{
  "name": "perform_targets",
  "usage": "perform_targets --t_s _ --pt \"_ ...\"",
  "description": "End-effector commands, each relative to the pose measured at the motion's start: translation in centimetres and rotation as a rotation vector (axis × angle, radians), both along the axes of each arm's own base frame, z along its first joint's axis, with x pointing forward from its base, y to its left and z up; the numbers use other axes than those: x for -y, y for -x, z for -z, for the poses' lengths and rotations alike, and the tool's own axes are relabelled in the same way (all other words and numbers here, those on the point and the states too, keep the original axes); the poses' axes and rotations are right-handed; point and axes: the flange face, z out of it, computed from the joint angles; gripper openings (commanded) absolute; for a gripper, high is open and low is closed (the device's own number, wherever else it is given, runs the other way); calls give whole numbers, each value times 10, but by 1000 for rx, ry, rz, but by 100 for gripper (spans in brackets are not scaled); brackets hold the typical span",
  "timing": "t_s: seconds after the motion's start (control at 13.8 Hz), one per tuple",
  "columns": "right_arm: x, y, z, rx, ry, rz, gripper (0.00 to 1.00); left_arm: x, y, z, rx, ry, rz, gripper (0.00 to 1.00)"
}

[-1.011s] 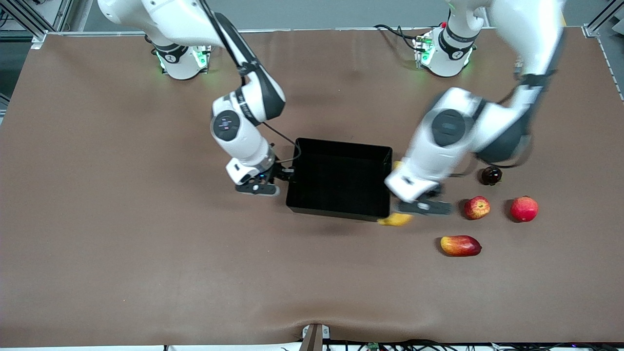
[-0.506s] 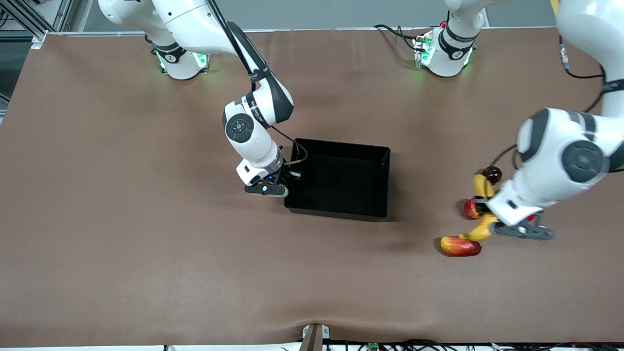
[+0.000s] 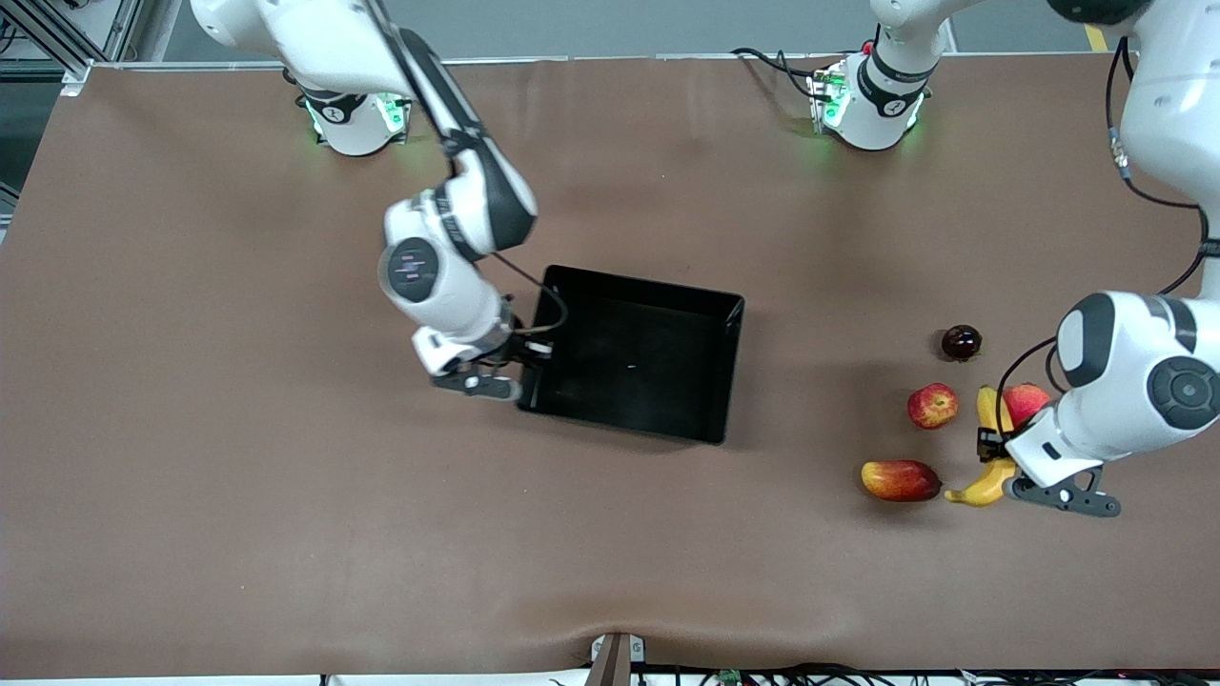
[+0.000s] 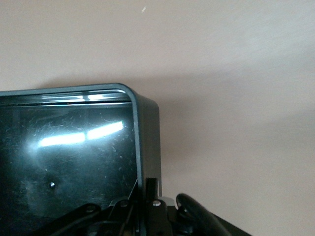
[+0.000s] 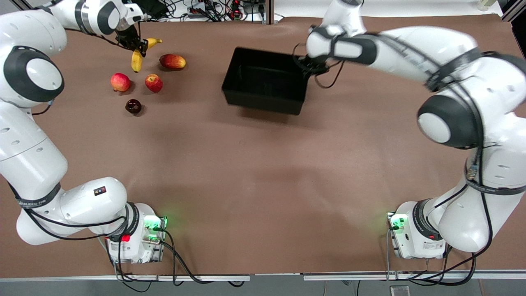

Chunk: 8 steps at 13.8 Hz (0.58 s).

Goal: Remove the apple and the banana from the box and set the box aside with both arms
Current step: 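Lower the banana by the fruits while the right gripper drags the tray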

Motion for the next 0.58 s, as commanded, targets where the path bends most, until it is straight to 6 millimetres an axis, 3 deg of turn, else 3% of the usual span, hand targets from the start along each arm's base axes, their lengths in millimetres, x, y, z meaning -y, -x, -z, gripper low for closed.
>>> perform_targets --t_s 0.0,0.14,0.29,0.51 --pt "66 -11 -57 -61 -56 -5 0 -19 -9 24 36 -11 2 0" --pt "143 -21 -81 -70 -63 -44 0 -30 -8 47 38 -15 -27 0" --pt "236 -29 -95 -75 -65 -62 0 -31 -9 67 34 -6 -96 0" --pt "350 -32 -94 -37 -53 -104 0 -23 -8 79 25 2 -129 1"
